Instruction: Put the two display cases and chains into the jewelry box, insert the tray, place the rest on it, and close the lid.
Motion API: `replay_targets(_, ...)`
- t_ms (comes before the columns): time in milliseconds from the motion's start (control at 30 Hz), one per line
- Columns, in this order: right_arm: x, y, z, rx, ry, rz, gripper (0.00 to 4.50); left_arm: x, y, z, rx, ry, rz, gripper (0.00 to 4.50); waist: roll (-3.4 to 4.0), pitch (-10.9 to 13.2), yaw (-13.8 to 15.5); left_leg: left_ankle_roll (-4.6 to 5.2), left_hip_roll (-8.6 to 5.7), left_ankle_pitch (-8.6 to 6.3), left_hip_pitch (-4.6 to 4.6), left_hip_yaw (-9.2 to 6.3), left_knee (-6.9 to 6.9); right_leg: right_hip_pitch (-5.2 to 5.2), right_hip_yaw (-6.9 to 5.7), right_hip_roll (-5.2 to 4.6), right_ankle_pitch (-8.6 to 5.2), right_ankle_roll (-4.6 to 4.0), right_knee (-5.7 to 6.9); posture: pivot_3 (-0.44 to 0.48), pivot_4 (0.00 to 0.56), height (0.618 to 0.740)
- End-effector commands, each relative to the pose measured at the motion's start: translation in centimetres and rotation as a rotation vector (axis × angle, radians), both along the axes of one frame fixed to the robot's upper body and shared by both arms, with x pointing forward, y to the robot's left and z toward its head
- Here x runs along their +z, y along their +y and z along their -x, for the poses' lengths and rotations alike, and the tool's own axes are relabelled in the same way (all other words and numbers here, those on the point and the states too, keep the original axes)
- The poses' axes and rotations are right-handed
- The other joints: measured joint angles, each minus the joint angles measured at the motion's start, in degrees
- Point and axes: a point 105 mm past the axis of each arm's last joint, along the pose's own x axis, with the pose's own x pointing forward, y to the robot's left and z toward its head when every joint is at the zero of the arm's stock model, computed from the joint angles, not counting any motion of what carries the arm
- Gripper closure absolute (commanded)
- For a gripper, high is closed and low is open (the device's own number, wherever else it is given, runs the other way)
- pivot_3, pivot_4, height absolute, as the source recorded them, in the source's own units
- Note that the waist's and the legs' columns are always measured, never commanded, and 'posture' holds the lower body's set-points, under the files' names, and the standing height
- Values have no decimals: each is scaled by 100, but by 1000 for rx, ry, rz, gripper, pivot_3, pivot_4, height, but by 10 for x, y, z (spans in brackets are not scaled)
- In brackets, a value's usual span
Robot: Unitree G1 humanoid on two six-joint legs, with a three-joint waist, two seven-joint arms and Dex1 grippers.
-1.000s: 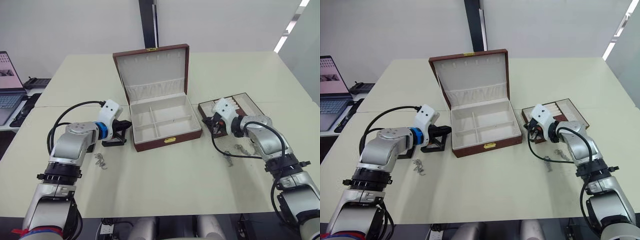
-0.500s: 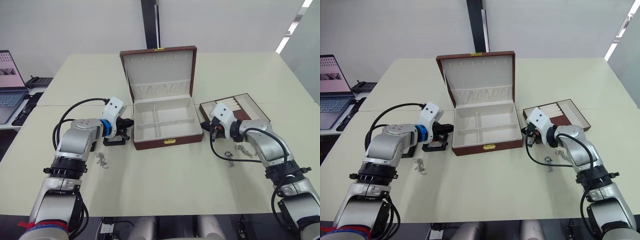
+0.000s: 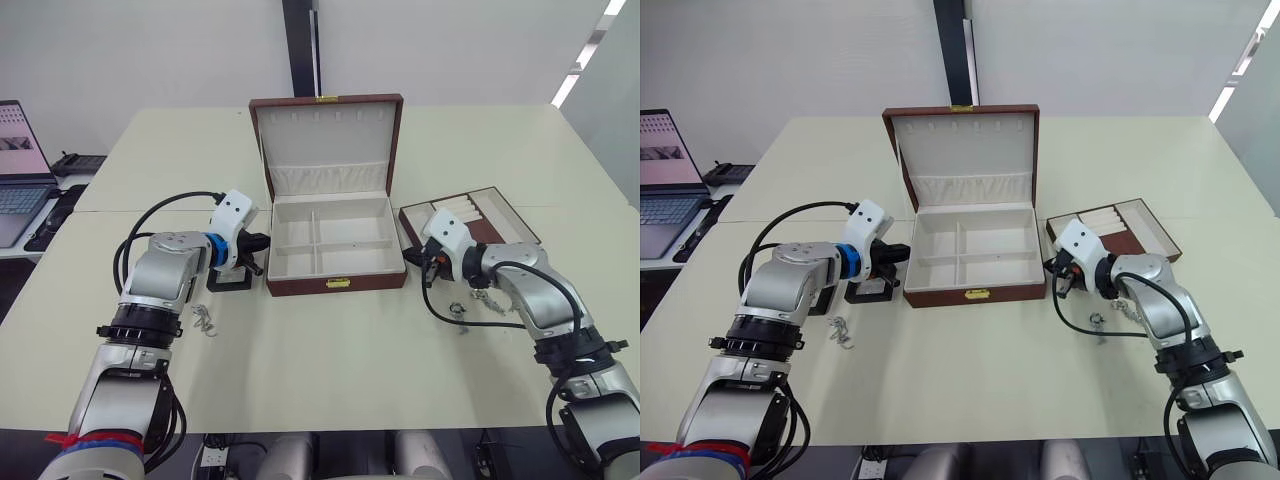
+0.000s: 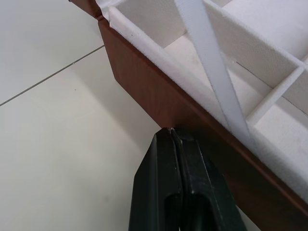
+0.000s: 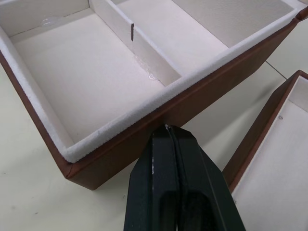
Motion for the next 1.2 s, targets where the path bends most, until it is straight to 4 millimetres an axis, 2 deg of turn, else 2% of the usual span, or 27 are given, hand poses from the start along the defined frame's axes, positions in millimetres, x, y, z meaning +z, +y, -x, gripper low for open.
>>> replay_targets(33,9,26,10,112,-15,-54,4485,13,-31,3,-125,-46,52,4500,0,0,0,0,0,0,0,0,0,0,0,0,0,0,0,0,150,740)
replay_targets(267,7,35,17,154,18,-77,4485,16,-35,3,-126,-51,85,4500,0,0,-4,0,0,0,0,0,0,0,0,0,0,0,0,0,150,740)
replay_targets(467,8,35,16,153,14,-72,4485,15,-39,6,-140,-45,100,4500,0,0,-8,0,1,0,0,1,0,-1,0,0,0,0,0,0,150,740)
replay_targets(767,6,35,16,135,21,-66,4485,16,-36,1,-121,-68,94,4500,0,0,-8,0,0,0,0,1,0,-1,0,0,0,0,0,0,150,740)
replay_targets(1200,16,10,8,28,-41,-47,4485,20,-6,0,-37,-103,67,4500,-1,0,-10,0,1,0,0,1,0,-2,0,1,0,0,0,0,150,740)
